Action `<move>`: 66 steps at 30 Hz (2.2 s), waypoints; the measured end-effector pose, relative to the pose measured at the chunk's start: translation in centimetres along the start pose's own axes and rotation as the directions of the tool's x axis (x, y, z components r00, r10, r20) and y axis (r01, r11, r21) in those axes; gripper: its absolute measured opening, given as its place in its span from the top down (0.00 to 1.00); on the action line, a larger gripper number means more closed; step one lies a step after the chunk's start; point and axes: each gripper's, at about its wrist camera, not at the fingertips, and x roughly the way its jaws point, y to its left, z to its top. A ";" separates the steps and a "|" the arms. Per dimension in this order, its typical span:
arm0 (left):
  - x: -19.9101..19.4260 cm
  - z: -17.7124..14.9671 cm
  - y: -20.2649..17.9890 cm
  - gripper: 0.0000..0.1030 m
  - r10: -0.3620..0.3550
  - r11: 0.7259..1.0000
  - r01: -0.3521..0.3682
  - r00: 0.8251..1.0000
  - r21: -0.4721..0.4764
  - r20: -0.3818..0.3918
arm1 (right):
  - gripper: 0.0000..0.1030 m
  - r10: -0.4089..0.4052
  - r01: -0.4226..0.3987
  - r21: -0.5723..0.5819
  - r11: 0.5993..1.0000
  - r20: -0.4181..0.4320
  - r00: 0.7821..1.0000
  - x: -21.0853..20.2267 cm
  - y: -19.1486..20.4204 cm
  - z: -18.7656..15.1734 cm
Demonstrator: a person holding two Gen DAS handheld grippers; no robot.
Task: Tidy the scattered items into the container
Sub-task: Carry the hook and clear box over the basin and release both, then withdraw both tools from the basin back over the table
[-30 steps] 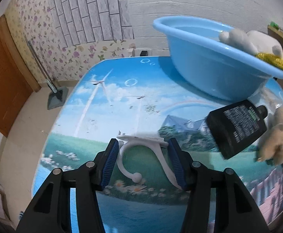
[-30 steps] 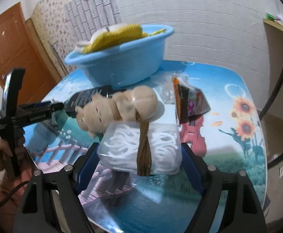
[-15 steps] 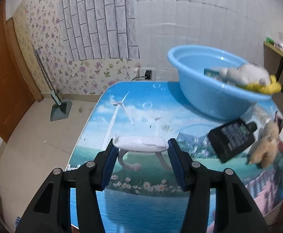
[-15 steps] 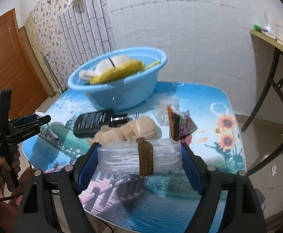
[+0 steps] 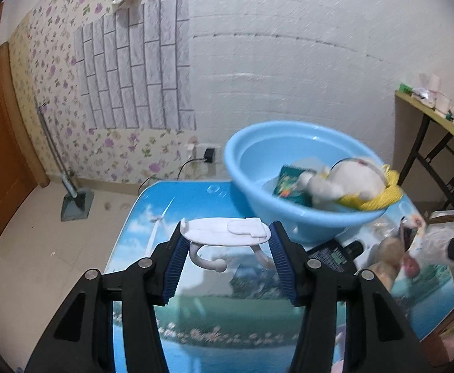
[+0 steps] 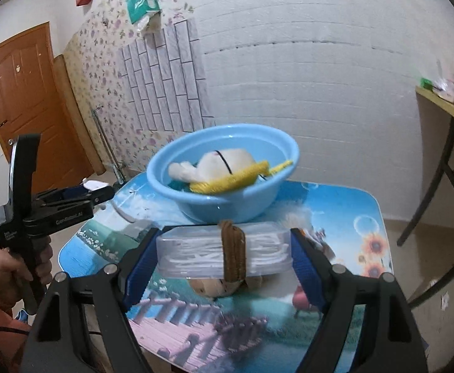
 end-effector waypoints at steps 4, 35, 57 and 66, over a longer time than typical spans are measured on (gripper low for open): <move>0.2 1.3 -1.1 0.50 -0.034 0.999 0.034 0.999 0.005 0.017 | 0.22 0.007 -0.007 -0.001 1.000 0.009 1.000 0.6 0.3 0.9; 12.1 8.3 -4.4 0.50 -0.142 0.987 0.145 0.989 0.069 -0.040 | 0.22 -0.018 0.018 0.008 1.000 -0.008 1.000 11.4 -3.4 9.1; 8.9 5.5 -3.6 0.32 -0.167 0.981 0.173 0.984 0.085 -0.067 | 0.16 -0.071 0.069 -0.016 0.997 -0.126 0.990 13.2 -3.4 7.1; 5.3 3.4 -2.0 0.14 -0.135 0.989 0.137 0.990 0.052 -0.046 | 0.16 -0.102 0.103 0.012 0.995 -0.094 0.990 9.6 -3.0 5.4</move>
